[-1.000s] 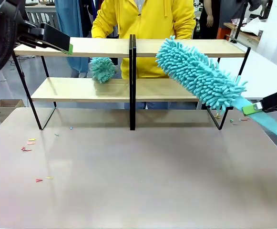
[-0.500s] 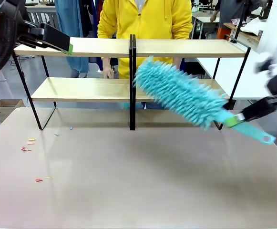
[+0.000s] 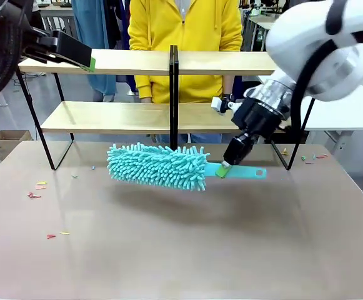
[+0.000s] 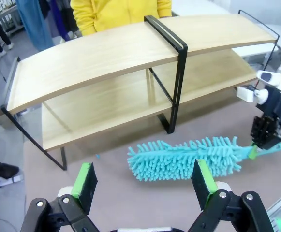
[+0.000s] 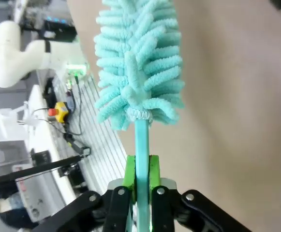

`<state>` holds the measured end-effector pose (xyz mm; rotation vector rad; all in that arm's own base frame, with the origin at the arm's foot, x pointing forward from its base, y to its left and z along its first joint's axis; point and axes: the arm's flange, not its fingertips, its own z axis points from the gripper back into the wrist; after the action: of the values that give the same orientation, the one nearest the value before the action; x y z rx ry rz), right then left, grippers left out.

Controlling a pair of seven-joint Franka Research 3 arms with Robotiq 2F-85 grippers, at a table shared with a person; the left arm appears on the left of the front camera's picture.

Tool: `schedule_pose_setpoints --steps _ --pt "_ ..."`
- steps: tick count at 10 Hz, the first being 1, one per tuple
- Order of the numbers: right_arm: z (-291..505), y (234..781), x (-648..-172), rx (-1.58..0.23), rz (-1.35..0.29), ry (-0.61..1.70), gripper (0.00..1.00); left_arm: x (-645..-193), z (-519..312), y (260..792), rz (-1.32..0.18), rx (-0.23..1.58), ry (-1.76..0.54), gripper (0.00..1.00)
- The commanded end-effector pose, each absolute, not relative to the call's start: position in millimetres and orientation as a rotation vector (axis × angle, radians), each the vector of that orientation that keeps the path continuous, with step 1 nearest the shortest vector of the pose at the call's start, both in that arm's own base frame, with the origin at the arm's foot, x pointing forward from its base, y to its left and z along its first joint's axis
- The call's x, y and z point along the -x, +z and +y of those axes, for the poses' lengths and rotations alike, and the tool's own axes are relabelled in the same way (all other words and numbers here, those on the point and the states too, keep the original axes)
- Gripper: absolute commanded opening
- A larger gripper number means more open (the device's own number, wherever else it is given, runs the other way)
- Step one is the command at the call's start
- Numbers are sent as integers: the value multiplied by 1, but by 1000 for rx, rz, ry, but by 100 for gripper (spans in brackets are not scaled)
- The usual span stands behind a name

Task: Clean the shelves.
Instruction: Clean another randomly selected level of the Shelf with the Duster.

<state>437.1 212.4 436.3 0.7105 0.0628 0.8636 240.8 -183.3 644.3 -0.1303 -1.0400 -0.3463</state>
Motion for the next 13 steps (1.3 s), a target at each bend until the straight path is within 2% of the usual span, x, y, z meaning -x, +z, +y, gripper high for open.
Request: schedule_pose_setpoints --steps 1,3,7,10,11,13 --pt "202 433 -418 -738 54 831 12 -239 -182 642 -1042 128 -344 100" --pt "223 430 -450 -663 88 835 12 -239 -182 642 -1042 128 -344 100" --pt "266 385 -508 -676 37 738 12 -239 -182 642 -1042 128 -344 100" --pt "301 365 -530 -722 -61 678 12 -239 -182 642 -1042 128 -344 100" --pt "342 350 -539 -732 -94 681 12 -239 -182 642 -1042 128 -344 100" --pt "354 348 -537 -732 -91 694 12 -239 -182 642 -1042 128 -344 100"
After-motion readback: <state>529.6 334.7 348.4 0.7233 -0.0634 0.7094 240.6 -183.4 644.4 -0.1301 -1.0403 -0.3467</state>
